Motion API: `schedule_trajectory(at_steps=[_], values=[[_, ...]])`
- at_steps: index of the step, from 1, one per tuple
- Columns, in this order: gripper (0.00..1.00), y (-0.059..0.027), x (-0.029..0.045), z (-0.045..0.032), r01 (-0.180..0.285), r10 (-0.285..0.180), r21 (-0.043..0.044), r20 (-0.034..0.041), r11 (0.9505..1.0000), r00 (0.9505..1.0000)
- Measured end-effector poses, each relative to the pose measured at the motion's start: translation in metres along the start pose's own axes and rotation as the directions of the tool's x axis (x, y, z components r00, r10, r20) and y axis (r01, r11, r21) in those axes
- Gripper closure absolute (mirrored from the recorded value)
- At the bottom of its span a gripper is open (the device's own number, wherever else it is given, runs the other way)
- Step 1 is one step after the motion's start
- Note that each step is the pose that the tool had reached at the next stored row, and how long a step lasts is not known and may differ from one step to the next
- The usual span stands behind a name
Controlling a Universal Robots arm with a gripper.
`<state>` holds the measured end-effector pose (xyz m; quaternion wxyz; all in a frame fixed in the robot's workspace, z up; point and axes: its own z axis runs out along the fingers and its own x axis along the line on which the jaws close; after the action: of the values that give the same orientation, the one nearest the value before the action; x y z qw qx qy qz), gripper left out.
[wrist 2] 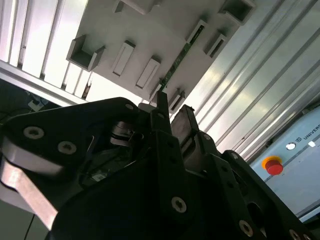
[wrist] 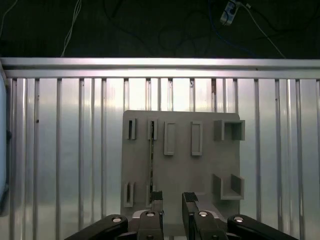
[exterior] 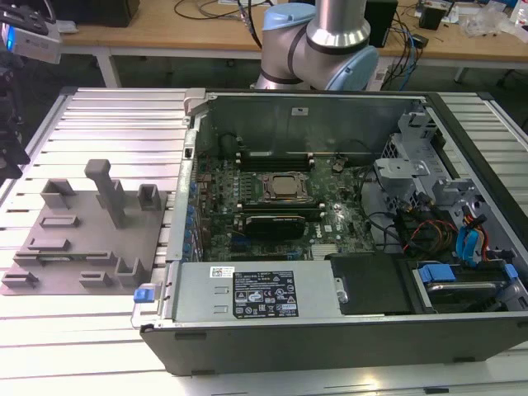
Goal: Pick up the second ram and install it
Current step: 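Pick up the second ram and move it above second insertion slot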
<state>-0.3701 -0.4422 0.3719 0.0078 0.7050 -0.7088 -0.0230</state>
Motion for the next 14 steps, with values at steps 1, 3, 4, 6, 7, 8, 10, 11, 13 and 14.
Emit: schedule_trajectory(at_steps=[1,3,4,6,7,8,10,11,13,14], values=[[0.72,0.0,0.001,0.0006,-0.001,0.001,0.0001,0.0001,1.0,1.0],[0.72,-0.0001,0.0034,0.0025,-0.002,0.002,0.0002,0.0002,1.0,1.0],[0.72,-0.0001,0.0042,0.0035,-0.002,0.002,0.0002,0.0002,1.0,1.0],[0.72,-0.0003,0.0048,0.0065,-0.002,0.002,0.0001,0.0001,1.0,1.0],[0.72,-0.0003,0.0049,0.0078,-0.002,0.002,0.0001,0.0001,1.0,1.0],[0.72,-0.0004,0.005,0.009,-0.002,0.002,0.0001,0.0001,1.0,1.0],[0.72,-0.0005,0.0053,0.0126,-0.002,0.002,0.0001,0.0001,1.0,1.0],[0.72,-0.0006,0.0056,0.0146,-0.002,0.002,0.0001,0.0001,1.0,1.0],[0.72,-0.0007,0.0058,0.0168,-0.002,0.002,0.0001,0.0001,1.0,1.0],[0.72,-0.0008,0.0059,0.0179,-0.002,0.002,0.0001,0.0001,1.0,1.0]])
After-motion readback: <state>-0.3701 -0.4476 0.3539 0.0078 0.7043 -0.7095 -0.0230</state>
